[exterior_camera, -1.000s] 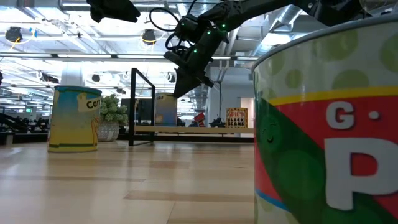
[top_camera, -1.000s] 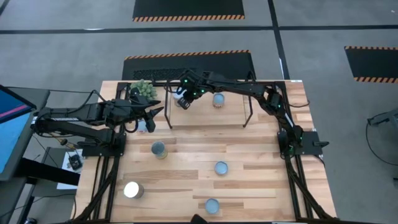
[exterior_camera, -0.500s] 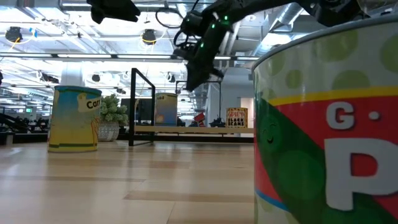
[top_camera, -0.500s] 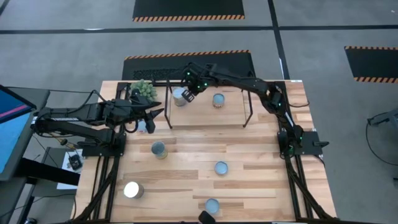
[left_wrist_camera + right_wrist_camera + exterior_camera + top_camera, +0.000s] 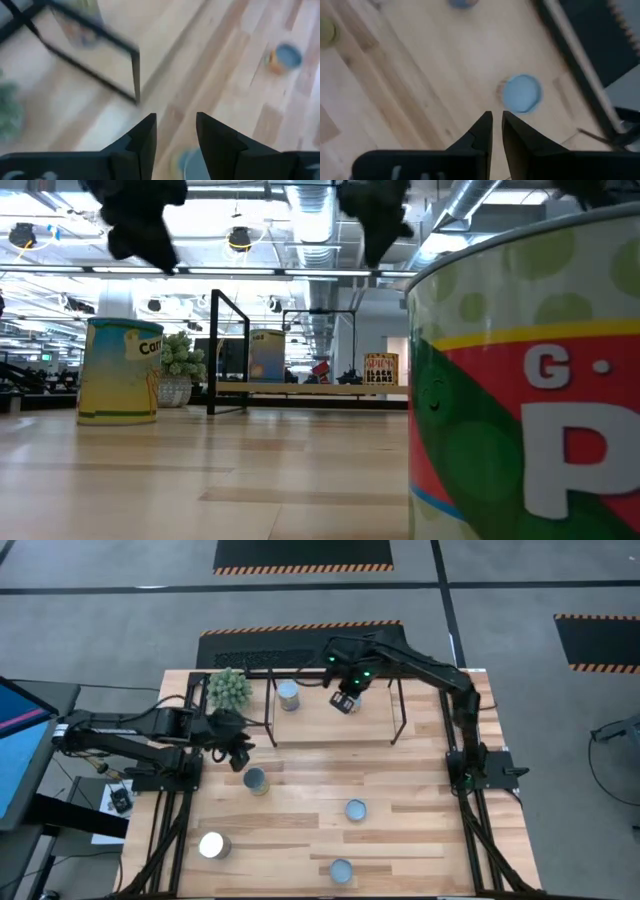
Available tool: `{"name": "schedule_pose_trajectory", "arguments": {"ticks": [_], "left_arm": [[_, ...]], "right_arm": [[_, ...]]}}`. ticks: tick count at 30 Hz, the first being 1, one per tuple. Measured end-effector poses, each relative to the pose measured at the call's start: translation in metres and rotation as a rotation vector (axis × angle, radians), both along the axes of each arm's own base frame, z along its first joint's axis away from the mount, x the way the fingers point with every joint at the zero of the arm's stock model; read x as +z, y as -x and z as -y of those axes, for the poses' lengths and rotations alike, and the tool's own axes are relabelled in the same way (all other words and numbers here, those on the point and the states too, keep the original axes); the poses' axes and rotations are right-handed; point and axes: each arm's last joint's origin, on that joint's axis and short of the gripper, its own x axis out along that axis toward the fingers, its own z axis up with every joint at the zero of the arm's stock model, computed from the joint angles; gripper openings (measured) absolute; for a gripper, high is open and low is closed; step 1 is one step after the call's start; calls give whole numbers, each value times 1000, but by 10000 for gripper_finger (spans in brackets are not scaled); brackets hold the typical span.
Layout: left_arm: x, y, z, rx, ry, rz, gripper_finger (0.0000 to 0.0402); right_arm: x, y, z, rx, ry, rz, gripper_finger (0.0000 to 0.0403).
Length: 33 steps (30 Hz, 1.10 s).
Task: Pick and place cans onto a shelf
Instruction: Put the canned carrots on the shelf
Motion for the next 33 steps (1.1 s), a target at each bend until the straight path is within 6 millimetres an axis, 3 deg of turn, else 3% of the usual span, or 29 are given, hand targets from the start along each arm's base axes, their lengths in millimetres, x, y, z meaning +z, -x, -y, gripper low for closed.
{"name": "schedule_pose_trajectory", "arguments": {"ticks": [4, 13, 21, 33], "left_arm": [[-13, -1, 5, -26, 58, -155, 126], [-34, -17, 8, -43, 97, -318, 126], [-47, -30, 11, -95, 161, -397, 126], [-65, -44, 12, -92, 161, -489, 126]], "right_arm": [[29, 22, -20, 5, 73, 66, 65], [60, 72, -48, -112, 214, 132, 65], [66, 96, -55, -183, 263, 153, 65], [45, 92, -54, -166, 251, 64, 65]]}}
